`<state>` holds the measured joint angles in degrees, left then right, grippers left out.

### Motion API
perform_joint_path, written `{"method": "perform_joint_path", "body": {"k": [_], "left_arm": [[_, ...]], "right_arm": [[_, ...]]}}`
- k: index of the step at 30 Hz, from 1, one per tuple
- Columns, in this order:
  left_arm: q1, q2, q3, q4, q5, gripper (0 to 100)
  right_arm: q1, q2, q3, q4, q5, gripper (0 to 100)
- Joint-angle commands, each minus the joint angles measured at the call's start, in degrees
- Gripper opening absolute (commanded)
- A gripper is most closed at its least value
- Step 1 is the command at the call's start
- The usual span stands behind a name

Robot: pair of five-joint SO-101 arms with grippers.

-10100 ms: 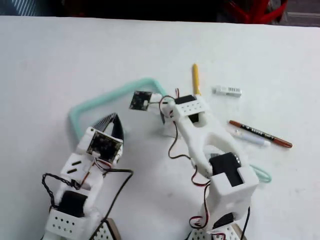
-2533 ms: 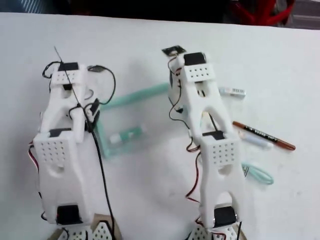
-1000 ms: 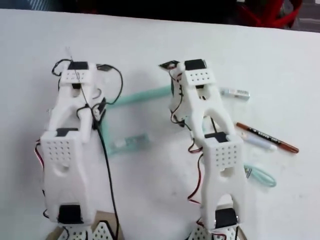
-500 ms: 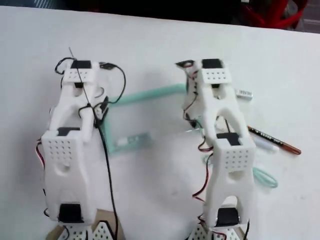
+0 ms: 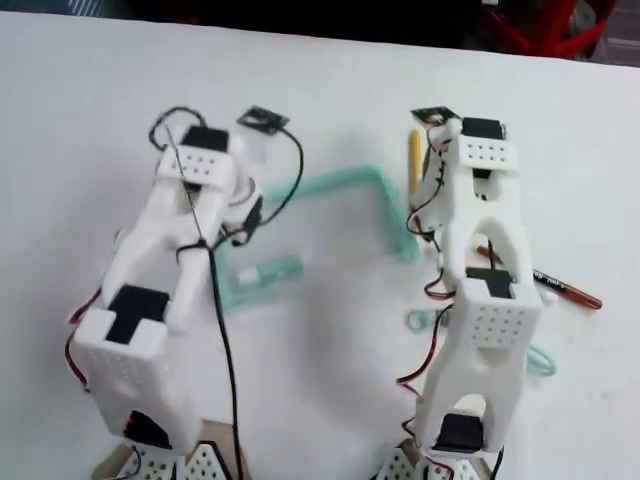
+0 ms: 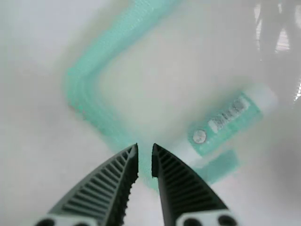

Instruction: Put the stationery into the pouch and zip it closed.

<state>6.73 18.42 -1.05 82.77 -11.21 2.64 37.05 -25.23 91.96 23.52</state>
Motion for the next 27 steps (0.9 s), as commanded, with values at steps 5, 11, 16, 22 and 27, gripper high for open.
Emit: {"method": "perform_joint_path", "body": {"k": [5,11,16,22,27], "left_arm": [[-3.0,-3.8,6.8,-8.5,0.4,8],[-10.2,-3.0,9.0,-10.9,0.4,8],[-11.0,1.0,9.4,-13.3,-3.4,8],[-11.2,2.5,9.4,-13.0,-4.0,8],[-13.4,2.6,9.4,-13.5,-4.0,8]], "right_arm": [[-6.1,2.6,-0.6,-0.3,0.5,23.7],[-10.7,2.5,-0.5,1.5,0.4,23.7],[-14.0,2.3,-0.5,5.3,0.4,23.7],[-15.8,-4.0,1.2,6.2,0.0,23.7],[-20.3,-10.7,7.4,5.8,0.4,23.7]]}}
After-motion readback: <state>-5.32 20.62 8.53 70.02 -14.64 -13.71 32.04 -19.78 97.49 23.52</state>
